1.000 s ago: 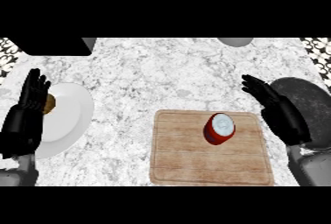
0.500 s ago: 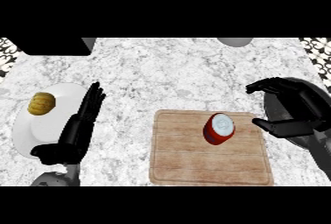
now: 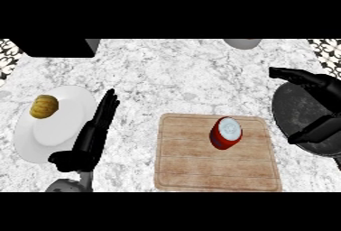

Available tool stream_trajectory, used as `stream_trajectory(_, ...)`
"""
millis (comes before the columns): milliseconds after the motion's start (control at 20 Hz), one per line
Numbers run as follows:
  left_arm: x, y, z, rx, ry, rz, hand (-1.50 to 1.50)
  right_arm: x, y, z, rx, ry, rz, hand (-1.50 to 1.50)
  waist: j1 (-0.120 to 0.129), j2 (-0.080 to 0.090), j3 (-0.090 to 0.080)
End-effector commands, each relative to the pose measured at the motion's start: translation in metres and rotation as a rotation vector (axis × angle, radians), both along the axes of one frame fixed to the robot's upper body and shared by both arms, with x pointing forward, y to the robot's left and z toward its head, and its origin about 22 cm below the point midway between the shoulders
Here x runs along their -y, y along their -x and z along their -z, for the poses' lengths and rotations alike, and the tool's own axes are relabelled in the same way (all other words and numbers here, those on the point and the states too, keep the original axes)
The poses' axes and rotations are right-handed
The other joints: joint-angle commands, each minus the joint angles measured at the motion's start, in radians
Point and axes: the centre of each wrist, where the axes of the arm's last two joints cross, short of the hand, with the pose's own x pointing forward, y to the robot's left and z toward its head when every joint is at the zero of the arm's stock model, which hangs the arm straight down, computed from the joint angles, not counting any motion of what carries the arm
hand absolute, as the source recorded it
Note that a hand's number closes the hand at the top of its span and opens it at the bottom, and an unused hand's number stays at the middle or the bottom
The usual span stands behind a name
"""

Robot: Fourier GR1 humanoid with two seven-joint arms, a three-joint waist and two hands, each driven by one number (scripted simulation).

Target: Pick the can from the cutting board and place it in the pan

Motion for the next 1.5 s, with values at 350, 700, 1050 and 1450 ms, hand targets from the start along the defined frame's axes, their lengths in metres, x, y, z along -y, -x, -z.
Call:
stream_trajectory(350,0.003,0.0,-0.006,-0.019,-0.006,0.018,0.0,-0.079,-0.017,-0.03,0.039,0.484,-0.186,-1.5,-0.002,-0.005,-0.001)
stream_trajectory(700,-0.008,0.007,0.016,0.005,-0.007,-0.002,0.0,-0.119,-0.015,-0.012,0.083,0.761,-0.263,-1.5,0.0,-0.002,-0.001)
stream_trajectory(1050,0.012,0.001,0.008,-0.004,-0.004,0.014,0.0,-0.146,0.009,0.018,0.079,0.885,-0.271,-1.5,-0.012,-0.004,-0.001)
stream_trajectory(1450,0.001,0.004,-0.002,0.002,-0.003,0.005,0.0,-0.128,0.0,0.035,0.046,0.895,-0.241,-1.5,-0.008,-0.003,-0.001)
